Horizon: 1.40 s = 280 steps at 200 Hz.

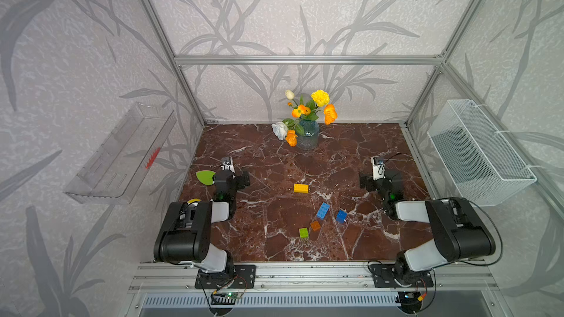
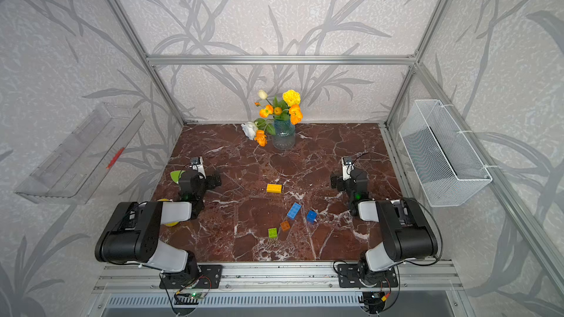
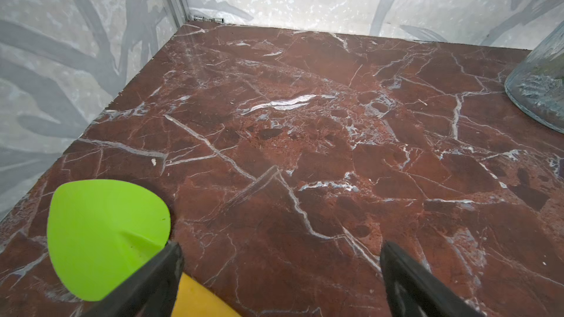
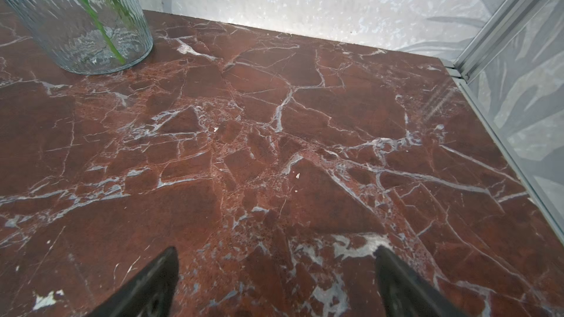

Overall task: Assemble the letter f with lego
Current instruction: Pick up the lego brick from the center of the board.

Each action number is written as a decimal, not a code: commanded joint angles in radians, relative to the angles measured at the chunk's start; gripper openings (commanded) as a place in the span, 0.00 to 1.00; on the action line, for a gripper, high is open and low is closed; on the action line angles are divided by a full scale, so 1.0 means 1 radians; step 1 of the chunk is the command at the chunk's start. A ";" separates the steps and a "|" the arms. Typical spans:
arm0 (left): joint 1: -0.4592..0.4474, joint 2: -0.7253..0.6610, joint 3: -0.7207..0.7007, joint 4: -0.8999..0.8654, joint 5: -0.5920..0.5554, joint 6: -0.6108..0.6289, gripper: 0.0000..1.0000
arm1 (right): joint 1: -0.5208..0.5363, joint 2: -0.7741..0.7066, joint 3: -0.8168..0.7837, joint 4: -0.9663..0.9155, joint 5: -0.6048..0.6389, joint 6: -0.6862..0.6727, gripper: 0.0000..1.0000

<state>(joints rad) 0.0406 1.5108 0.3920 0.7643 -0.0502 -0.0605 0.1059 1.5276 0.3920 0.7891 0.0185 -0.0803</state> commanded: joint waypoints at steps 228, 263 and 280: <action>-0.018 -0.025 0.313 -0.529 -0.020 0.006 0.99 | 0.008 -0.055 0.045 -0.032 -0.051 -0.044 0.94; -0.131 -0.062 0.445 -0.683 -0.055 -0.009 0.99 | 0.029 -0.222 0.185 -0.395 -0.039 -0.005 0.93; -0.173 -0.095 0.499 -0.748 -0.022 -0.014 1.00 | 0.064 -0.269 0.285 -0.579 -0.040 0.003 0.90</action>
<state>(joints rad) -0.0792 1.4704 0.8314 0.2165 -0.0864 -0.0639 0.1345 1.3338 0.5495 0.4835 -0.0109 -0.0990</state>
